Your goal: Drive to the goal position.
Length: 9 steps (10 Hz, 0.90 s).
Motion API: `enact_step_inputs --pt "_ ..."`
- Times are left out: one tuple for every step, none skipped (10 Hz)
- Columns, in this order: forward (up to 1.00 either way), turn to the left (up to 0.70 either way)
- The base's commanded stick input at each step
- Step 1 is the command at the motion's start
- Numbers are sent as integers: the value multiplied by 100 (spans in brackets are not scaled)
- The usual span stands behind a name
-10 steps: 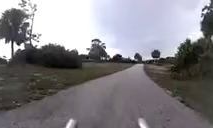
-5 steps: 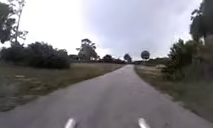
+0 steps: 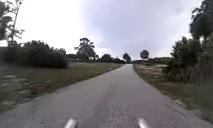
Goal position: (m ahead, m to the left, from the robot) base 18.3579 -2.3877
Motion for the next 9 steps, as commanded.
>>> enact_step_inputs --pt "100 0" --pt "100 0" --pt "100 0" --pt "100 0" --pt "100 0" --pt "100 0" --pt "100 0" --pt "100 -10" --pt "100 -40"
